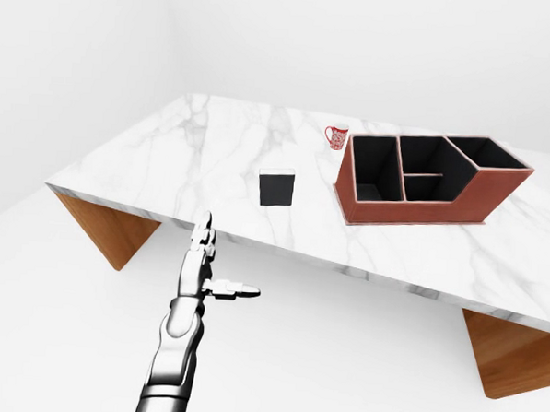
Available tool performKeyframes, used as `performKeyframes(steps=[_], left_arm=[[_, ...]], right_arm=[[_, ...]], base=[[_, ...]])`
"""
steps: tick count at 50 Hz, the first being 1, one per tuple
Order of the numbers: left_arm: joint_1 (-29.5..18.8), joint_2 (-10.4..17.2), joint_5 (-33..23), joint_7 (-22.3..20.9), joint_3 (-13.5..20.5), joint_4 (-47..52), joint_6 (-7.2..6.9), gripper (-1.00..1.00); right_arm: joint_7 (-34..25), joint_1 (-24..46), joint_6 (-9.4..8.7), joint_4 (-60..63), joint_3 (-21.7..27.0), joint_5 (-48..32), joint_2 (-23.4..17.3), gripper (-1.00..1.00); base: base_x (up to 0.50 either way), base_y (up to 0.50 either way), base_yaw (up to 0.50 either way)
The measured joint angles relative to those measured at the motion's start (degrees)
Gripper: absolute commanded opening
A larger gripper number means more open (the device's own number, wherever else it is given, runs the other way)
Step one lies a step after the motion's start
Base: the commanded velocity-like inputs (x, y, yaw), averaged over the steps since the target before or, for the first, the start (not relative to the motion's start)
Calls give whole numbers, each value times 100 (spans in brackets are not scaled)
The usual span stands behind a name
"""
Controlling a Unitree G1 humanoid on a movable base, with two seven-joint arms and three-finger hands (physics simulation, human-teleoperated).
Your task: Pick up the book and place it in the left compartment of the caddy.
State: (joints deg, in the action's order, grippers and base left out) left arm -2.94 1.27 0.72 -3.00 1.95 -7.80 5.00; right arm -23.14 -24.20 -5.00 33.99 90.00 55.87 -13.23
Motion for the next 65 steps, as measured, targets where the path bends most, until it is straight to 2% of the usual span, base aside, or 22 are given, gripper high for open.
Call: performKeyframes(steps=[43, 54, 65], left_arm=[[103, -16, 7, -8, -22, 227, 0, 100], [63, -13, 15, -14, -11, 136, 0, 100], [25, -6, 39, -30, 3, 56, 0, 100]], right_arm=[[708, -555, 0, 186, 0, 1462, -685, 100], [746, -546, 0, 200, 0, 1479, -728, 100], [576, -328, 0, 186, 0, 1045, -614, 100]], base=[[5, -18, 0], [6, -20, 0], [6, -20, 0]])
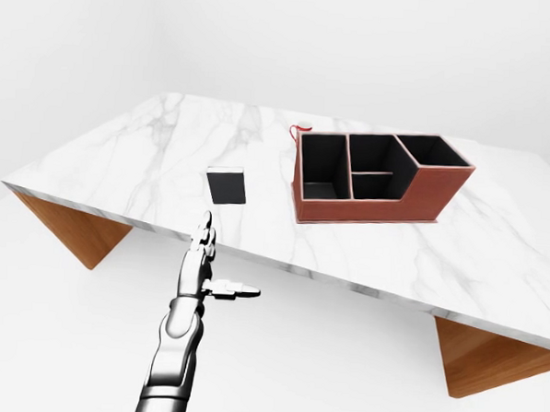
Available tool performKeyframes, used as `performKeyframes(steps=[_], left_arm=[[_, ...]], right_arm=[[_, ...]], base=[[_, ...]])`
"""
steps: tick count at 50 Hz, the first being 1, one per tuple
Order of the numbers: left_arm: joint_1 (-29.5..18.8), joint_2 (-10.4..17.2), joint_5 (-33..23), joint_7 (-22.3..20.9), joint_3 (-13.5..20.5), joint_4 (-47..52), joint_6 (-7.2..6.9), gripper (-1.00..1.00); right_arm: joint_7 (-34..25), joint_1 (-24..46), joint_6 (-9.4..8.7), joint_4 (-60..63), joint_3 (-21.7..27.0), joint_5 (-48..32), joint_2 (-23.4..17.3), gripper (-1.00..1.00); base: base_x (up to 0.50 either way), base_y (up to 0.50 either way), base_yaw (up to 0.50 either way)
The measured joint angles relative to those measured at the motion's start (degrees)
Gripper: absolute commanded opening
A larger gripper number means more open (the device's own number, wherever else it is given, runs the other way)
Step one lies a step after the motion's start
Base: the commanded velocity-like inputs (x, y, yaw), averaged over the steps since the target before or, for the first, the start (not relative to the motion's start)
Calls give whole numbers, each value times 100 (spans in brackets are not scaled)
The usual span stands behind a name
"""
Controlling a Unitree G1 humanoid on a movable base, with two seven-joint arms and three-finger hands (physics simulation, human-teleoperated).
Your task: Pick up the book and place it in the left compartment of the caddy.
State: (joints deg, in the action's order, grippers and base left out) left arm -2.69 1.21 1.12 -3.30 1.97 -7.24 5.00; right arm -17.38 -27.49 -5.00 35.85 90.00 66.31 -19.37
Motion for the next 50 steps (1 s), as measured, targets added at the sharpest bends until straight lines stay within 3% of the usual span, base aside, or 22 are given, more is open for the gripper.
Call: performKeyframes(steps=[14, 29, 50], left_arm=[[-310, 51, 68, -50, 81, -834, 0, 100], [-412, 66, 103, -61, 82, -1155, 0, 100], [203, -21, 72, -47, -40, 248, 0, 100]], right_arm=[[-279, 240, 0, -86, 0, -570, 215, 100], [-328, 249, 0, -95, 0, -627, 266, 100], [277, -368, 0, -37, 0, 700, -183, 100]], base=[[6, -20, 0], [4, -12, 0], [0, 0, 0]])
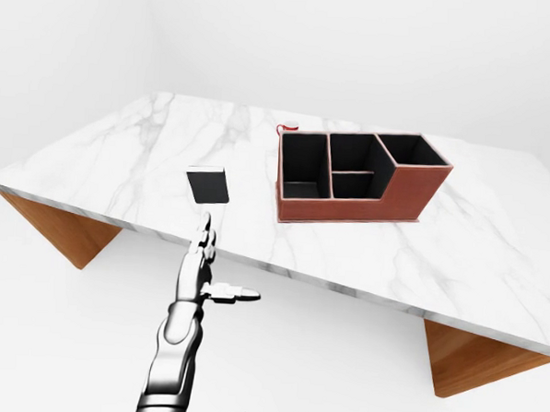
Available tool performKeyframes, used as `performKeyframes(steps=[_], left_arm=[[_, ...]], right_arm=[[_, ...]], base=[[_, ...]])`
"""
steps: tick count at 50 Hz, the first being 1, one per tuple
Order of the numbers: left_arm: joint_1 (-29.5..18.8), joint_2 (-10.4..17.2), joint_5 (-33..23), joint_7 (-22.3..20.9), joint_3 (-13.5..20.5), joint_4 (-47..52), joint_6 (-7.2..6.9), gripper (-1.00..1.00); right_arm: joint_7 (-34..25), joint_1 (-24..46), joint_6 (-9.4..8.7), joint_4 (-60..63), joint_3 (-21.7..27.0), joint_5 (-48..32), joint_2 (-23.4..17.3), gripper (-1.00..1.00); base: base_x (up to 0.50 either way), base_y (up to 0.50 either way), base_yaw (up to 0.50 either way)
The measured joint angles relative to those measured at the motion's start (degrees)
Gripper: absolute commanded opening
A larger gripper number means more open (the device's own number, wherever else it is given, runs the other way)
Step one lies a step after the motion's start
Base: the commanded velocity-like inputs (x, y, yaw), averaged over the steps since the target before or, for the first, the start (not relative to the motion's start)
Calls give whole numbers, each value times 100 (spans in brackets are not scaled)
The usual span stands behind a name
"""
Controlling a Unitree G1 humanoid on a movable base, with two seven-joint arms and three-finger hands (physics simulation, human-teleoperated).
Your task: Pick up the book and place it in the left compartment of the caddy.
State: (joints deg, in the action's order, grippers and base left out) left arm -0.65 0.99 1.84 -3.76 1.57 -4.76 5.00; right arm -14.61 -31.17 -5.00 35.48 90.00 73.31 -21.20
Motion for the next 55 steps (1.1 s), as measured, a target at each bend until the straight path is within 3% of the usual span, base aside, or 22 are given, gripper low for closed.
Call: performKeyframes(steps=[14, 41, 55], left_arm=[[163, -28, -50, -10, -51, 376, 0, 100], [213, -38, -129, 8, -53, 440, 0, 100], [168, -31, -111, -17, -37, 284, 0, 100]], right_arm=[[207, -214, 0, -18, 0, 434, -178, 100], [167, -113, 0, 3, 0, 310, -204, 100], [92, -58, 0, 21, -1, 183, -171, 100]], base=[[0, 0, 0], [0, 0, 0], [21, 2, 0]])
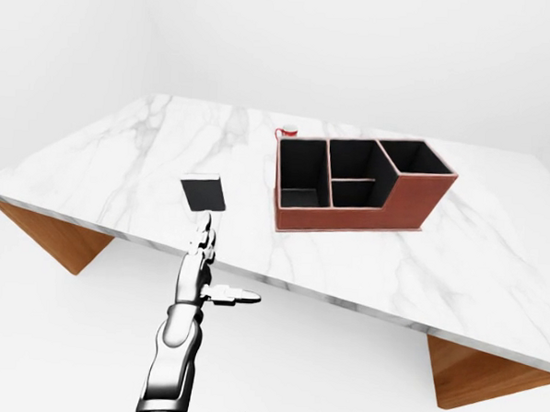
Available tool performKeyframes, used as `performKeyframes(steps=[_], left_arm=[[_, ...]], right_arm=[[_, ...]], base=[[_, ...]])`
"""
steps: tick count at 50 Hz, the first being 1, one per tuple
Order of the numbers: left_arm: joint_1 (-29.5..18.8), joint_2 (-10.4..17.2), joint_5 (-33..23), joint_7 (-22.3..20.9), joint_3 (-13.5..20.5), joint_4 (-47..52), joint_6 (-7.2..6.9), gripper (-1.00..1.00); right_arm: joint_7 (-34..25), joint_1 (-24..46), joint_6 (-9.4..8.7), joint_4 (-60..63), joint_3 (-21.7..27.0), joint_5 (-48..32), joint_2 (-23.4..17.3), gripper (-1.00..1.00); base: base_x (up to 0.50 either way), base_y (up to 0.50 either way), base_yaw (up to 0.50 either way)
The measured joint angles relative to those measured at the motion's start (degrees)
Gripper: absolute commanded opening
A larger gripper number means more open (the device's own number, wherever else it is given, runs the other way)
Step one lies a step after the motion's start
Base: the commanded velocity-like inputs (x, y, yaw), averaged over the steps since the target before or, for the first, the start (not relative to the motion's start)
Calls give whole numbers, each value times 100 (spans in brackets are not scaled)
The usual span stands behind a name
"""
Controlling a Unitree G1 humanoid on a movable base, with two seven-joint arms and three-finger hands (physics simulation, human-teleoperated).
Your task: Pick up the book and place it in the left compartment of the caddy.
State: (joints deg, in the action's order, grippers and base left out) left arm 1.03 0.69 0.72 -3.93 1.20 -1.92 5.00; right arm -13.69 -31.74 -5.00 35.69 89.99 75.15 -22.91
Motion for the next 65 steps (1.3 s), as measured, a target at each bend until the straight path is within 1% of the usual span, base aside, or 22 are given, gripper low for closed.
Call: performKeyframes(steps=[14, 36, 53, 65], left_arm=[[-106, 16, 38, -32, 32, -339, 0, 100], [10, -2, 97, -57, 3, -26, 0, 100], [-68, 5, 191, -95, 49, -206, 0, 100], [14, -4, 228, -83, 42, -38, 0, 100]], right_arm=[[-57, 42, 0, 3, 0, -96, 33, 100], [-30, 8, 0, 0, 0, -37, 35, 100], [73, -83, 0, -14, 0, 138, -32, 100], [16, -56, 0, 7, 0, 49, -17, 100]], base=[[28, 4, 0], [28, 4, 0], [26, 5, 0], [22, 7, 0]])
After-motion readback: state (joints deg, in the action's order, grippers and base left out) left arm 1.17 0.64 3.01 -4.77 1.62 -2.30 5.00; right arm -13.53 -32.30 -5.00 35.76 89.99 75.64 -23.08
